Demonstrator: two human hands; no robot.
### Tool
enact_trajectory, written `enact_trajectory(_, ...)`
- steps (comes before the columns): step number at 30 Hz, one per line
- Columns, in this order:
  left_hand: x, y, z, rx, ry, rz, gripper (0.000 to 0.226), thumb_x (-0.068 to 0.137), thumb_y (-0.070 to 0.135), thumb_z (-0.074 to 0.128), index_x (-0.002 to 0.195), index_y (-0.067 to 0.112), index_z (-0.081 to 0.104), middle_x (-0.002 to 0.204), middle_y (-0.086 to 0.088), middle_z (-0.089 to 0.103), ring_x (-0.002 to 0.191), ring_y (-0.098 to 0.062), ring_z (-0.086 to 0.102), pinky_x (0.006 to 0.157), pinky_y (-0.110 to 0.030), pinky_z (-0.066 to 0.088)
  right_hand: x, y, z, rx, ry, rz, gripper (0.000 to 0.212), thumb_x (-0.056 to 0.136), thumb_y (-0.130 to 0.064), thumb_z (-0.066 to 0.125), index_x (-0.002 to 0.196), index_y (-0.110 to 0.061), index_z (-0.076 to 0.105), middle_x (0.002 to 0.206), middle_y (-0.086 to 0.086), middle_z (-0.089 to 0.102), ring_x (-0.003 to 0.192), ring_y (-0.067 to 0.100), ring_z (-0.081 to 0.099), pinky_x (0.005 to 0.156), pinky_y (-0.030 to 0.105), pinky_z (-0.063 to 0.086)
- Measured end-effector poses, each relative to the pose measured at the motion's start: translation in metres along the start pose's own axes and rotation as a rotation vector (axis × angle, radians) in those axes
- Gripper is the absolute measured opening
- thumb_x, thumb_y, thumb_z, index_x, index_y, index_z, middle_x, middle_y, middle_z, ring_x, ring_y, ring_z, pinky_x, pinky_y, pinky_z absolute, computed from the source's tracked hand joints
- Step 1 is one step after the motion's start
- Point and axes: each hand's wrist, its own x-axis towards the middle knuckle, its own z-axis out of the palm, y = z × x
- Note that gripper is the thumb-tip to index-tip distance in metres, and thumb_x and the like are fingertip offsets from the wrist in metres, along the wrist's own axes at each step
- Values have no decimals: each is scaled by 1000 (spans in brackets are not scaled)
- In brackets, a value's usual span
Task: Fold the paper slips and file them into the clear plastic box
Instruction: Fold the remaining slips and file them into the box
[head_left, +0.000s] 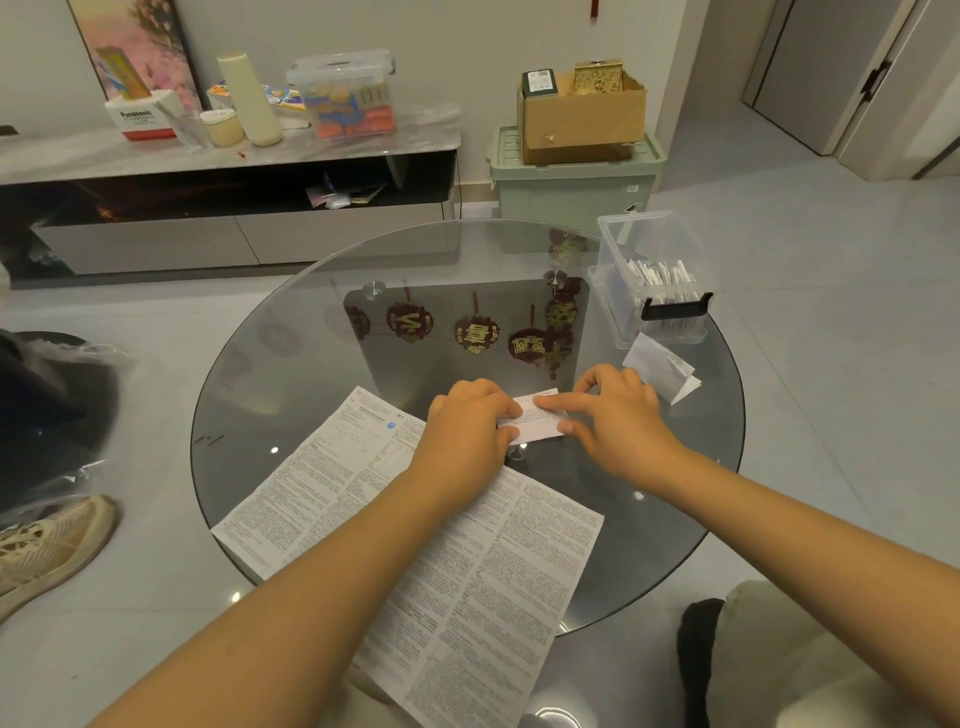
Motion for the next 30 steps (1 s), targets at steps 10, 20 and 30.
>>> enact_trajectory(10, -1, -4, 0, -133, -27, 58, 32, 90, 23, 61, 121, 18, 62, 124, 6, 54, 117, -9, 39, 92, -12, 23, -16, -16, 13, -171, 199, -283, 24, 81, -18, 59, 103, -17, 70, 97, -3, 69, 85, 24, 58, 73, 37, 44)
enact_trajectory(20, -4, -1, 0, -183, -57, 122, 26, 93, 21, 53, 117, 20, 64, 122, 7, 56, 116, -9, 42, 98, -19, 29, -6, 5, -13, -448, 58, -233, 36, 96, -35, 37, 85, -21, 68, 95, -8, 69, 87, 19, 60, 92, 34, 18)
enact_trajectory(30, -15, -7, -15, -103, 17, 84, 24, 95, 22, 49, 113, 24, 65, 122, 10, 54, 119, -8, 42, 103, -27, 21, 4, 20, -9, -512, 159, -55, 24, 85, -21, 57, 66, -8, 66, 72, 1, 67, 82, 29, 56, 79, 37, 23)
